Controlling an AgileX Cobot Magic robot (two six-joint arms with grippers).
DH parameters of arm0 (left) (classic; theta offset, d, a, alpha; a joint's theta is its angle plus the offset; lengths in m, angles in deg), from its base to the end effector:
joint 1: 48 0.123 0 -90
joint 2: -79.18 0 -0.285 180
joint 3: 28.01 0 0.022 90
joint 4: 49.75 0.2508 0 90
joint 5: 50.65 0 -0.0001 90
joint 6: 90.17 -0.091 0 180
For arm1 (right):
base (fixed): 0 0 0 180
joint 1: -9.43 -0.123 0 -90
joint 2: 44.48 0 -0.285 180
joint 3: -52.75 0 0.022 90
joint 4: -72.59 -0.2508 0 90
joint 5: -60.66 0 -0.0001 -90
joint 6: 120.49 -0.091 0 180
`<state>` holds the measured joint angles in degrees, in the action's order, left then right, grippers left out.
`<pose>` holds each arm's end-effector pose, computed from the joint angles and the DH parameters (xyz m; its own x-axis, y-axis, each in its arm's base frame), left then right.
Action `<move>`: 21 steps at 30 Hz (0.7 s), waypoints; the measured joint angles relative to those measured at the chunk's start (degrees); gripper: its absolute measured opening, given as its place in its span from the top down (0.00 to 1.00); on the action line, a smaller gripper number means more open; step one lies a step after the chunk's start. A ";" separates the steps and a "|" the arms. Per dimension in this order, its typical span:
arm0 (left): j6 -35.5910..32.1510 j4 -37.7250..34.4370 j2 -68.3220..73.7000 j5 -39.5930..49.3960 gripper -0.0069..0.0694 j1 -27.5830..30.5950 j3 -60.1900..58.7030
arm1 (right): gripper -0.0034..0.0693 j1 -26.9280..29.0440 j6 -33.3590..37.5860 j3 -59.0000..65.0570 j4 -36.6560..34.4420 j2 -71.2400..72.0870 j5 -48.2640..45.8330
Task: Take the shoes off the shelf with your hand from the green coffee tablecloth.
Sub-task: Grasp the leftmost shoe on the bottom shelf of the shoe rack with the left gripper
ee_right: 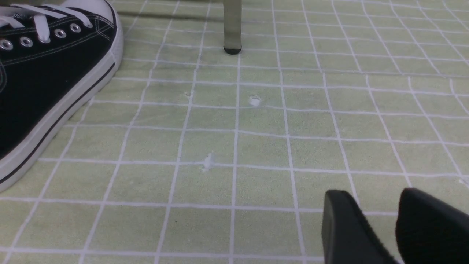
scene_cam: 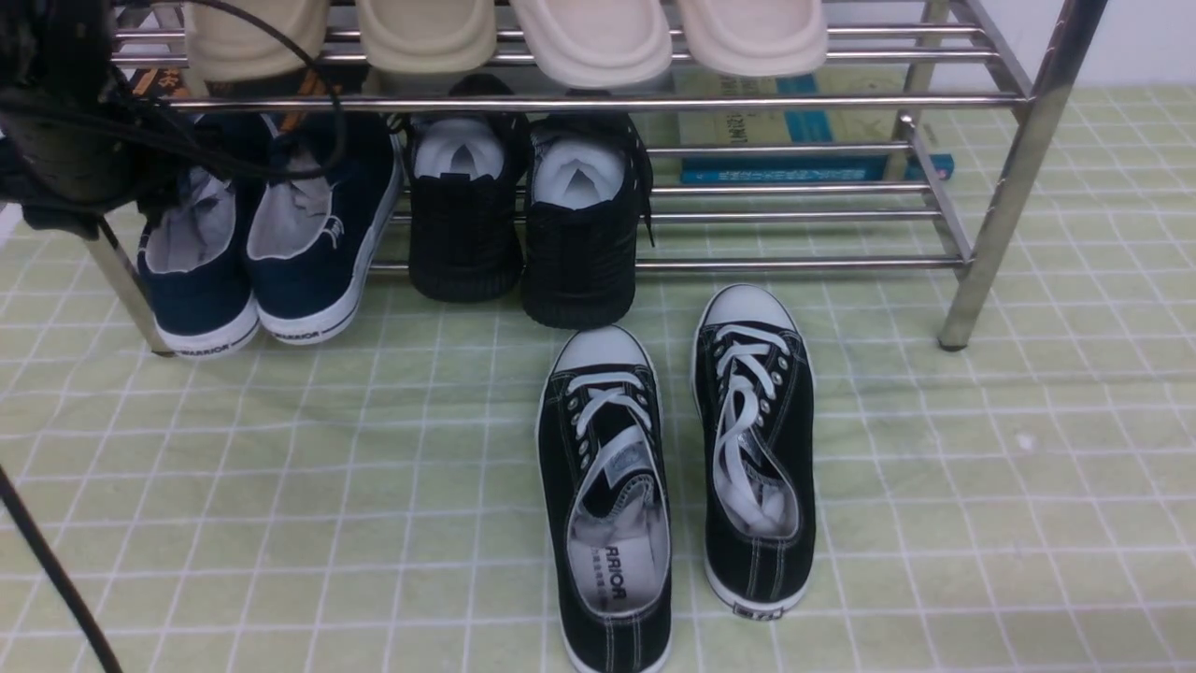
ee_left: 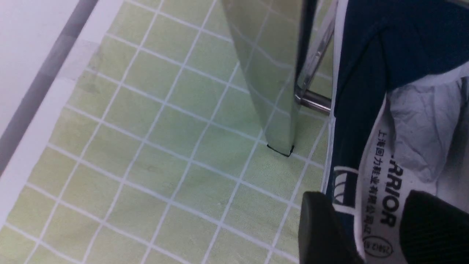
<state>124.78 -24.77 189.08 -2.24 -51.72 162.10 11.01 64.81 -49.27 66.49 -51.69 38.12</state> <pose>0.3979 0.0030 0.2989 -0.7463 -0.2416 -0.6202 -0.3625 0.9290 0.0743 0.0520 0.0023 0.1741 -0.3026 0.0142 -0.9530 -0.0095 0.9998 0.0179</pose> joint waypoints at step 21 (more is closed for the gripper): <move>1.96 0.30 6.90 -1.28 0.85 0.00 0.01 | 0.63 0.00 0.00 0.00 0.00 0.00 0.00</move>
<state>126.74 -24.46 195.97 -3.52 -51.72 162.11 11.01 64.81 -49.27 66.49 -51.69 38.12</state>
